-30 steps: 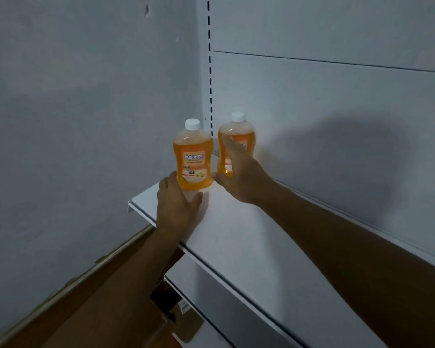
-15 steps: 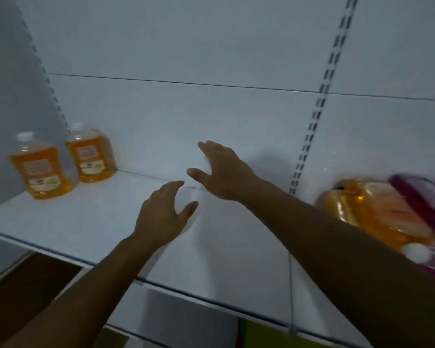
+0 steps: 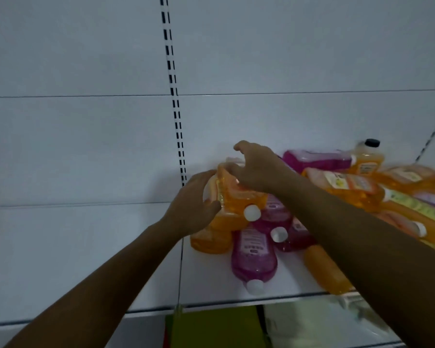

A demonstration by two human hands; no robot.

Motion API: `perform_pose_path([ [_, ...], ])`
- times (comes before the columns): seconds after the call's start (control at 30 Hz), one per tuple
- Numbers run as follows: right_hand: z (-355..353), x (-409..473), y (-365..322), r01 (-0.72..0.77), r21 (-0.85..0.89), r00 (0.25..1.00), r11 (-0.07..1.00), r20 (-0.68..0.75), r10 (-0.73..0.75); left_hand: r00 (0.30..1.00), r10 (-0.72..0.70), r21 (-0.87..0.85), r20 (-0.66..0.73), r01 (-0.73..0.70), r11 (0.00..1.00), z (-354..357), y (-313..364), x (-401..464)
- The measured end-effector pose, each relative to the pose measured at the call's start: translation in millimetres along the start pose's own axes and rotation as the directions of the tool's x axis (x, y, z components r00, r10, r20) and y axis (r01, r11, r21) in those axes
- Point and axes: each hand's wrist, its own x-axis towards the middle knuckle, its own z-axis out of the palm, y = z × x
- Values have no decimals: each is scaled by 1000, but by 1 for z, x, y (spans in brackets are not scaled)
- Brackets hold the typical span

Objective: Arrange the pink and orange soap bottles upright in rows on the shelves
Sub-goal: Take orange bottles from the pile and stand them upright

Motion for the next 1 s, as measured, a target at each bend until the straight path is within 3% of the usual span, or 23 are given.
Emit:
perform_pose_path([
  [0.23,10,-8,21,-69,-27,996,997,57,70,987,56,-64,148,-46,997,27,-1,6],
  [0.43,17,-6,21,-71,41,997,997,21,70,995,69,-16,73,-68,998,36,2,9],
  [0.57,14,-5,23,-115,152,992,982,-28,121,989,105,55,100,-111,992,36,0,7],
  [0.63,9,-3,22,-111,208,989,972,-73,129,991,121,10,56,-121,993,32,-2,3],
  [0.77,1,5,16,-38,356,990,934,-114,84,990,72,-260,-118,-101,960,7,-1,-2],
  [0.87,1,12,0,58,464,997,884,-71,-27,969,-3,-400,-247,-100,911,-24,0,-9],
  [1.0,19,18,-30,186,412,975,892,34,-218,927,-175,-497,-332,-14,867,-73,-11,-32],
])
